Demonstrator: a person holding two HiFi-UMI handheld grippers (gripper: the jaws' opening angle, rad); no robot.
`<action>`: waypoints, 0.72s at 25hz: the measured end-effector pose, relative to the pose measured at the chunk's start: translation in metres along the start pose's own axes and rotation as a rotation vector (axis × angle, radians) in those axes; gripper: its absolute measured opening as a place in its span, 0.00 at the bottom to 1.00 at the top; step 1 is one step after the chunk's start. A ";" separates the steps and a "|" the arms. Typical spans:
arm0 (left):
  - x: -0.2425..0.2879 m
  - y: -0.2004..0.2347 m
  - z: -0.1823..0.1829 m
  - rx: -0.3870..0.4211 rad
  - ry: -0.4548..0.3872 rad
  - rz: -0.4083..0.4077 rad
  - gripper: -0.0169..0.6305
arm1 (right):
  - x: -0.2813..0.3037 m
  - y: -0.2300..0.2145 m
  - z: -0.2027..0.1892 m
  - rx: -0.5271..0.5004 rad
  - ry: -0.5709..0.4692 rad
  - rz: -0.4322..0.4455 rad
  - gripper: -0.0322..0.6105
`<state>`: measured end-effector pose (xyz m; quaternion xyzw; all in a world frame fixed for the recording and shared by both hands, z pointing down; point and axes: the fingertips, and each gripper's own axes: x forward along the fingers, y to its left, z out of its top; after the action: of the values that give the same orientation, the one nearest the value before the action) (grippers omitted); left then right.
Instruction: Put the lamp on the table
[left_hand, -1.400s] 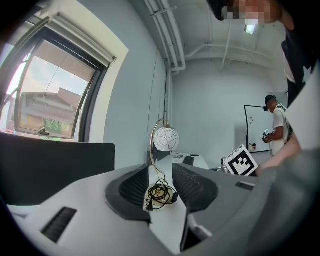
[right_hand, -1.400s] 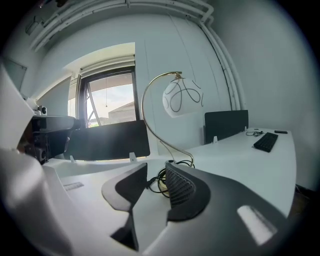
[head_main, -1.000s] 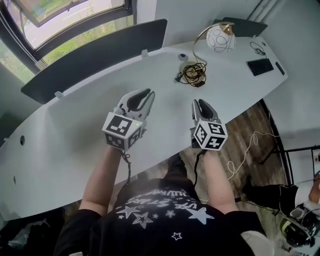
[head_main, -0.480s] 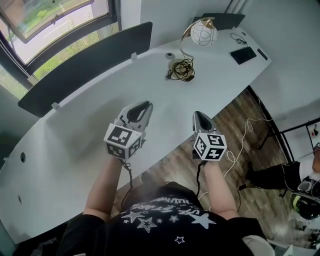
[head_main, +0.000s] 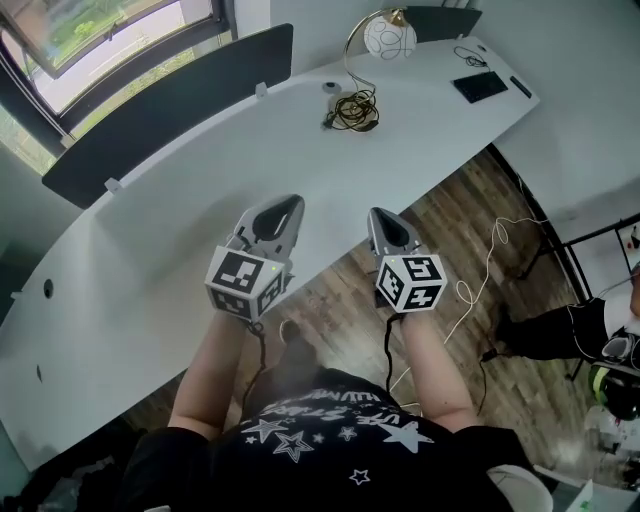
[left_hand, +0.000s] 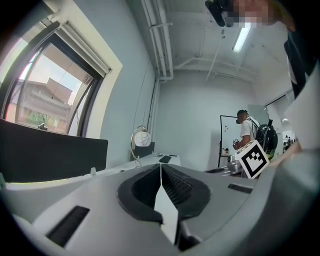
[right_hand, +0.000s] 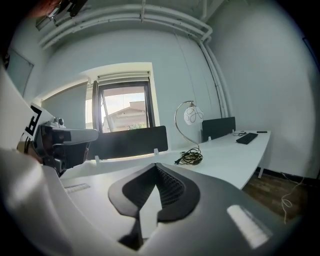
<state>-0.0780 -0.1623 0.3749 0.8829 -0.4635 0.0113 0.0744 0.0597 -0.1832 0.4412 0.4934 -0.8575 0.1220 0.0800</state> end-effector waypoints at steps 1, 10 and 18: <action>-0.007 -0.010 -0.001 0.006 0.003 -0.001 0.05 | -0.011 0.004 -0.001 0.004 -0.004 0.014 0.05; -0.063 -0.092 0.001 0.064 -0.014 0.015 0.05 | -0.104 0.046 -0.002 -0.074 -0.069 0.107 0.05; -0.105 -0.134 -0.003 0.077 -0.022 0.065 0.05 | -0.161 0.062 -0.007 -0.111 -0.092 0.131 0.05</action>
<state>-0.0279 -0.0016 0.3521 0.8697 -0.4919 0.0219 0.0351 0.0871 -0.0180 0.3982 0.4363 -0.8961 0.0566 0.0597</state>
